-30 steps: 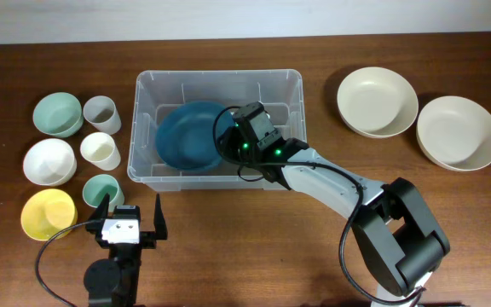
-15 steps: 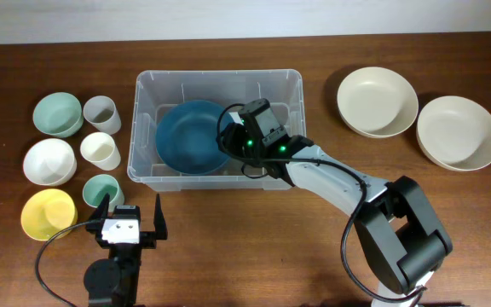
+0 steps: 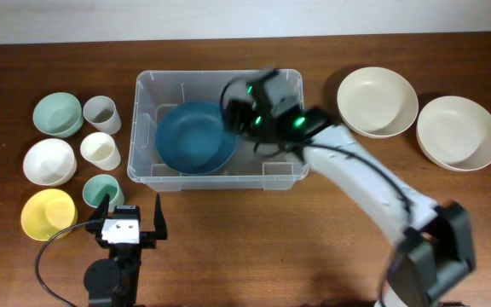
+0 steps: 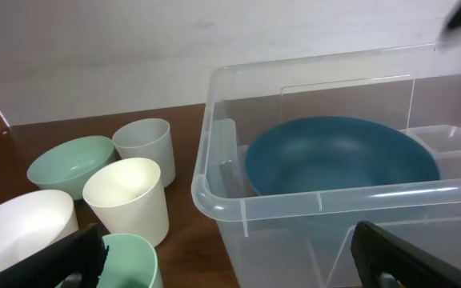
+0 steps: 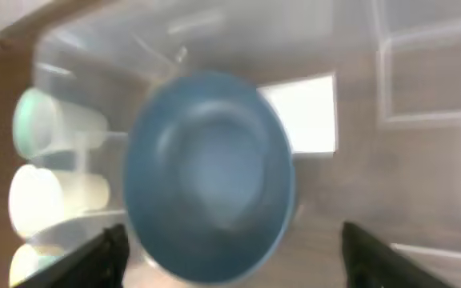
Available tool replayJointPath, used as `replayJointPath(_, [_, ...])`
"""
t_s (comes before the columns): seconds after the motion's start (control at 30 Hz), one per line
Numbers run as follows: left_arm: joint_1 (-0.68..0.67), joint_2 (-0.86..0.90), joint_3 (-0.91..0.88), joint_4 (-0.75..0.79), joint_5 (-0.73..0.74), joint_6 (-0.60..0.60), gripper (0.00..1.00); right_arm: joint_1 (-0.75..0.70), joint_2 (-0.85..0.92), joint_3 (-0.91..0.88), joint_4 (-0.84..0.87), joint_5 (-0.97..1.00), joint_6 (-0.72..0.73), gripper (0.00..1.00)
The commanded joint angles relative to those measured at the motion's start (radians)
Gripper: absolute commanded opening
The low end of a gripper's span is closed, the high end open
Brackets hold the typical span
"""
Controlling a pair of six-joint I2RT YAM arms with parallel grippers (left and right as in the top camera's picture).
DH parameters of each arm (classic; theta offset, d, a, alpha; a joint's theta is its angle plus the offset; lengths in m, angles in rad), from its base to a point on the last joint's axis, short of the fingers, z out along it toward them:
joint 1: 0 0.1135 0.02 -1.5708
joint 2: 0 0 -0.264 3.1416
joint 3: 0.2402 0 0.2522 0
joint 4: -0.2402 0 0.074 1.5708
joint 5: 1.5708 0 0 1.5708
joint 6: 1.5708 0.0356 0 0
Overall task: Pack container
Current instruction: 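Lower the blue bowl into the bin and open the right gripper, then move the right gripper to the right cream bowl's rim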
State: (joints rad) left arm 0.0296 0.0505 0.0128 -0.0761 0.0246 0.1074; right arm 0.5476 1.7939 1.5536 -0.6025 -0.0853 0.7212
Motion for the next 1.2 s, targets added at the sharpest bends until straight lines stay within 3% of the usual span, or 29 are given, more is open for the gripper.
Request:
replayJointPath(0.0, [0.006,0.0,-0.004,-0.005,-0.006,-0.009,1.0,-0.097,-0.103,0.186,-0.138,0.12,-0.121,0.89])
replayJointPath(0.07, [0.006,0.0,-0.004,-0.005,-0.006,-0.01,1.0,-0.172,-0.126,0.29,-0.276,0.169,-0.123,0.99])
replayJointPath(0.2, [0.006,0.0,-0.004,-0.005,-0.006,-0.009,1.0,-0.388,-0.159,0.435,-0.515,0.203,-0.121,0.99])
replayJointPath(0.5, [0.006,0.0,-0.004,-0.005,-0.006,-0.01,1.0,-0.907,-0.109,0.401,-0.746,0.183,-0.05,0.99])
replayJointPath(0.83, [0.006,0.0,-0.004,-0.004,-0.006,-0.01,1.0,-1.226,0.045,0.145,-0.636,-0.029,-0.051,0.99])
replayJointPath(1.17, [0.006,0.0,-0.004,-0.004,-0.006,-0.009,1.0,-1.295,0.061,-0.1,-0.349,-0.087,-0.109,0.99])
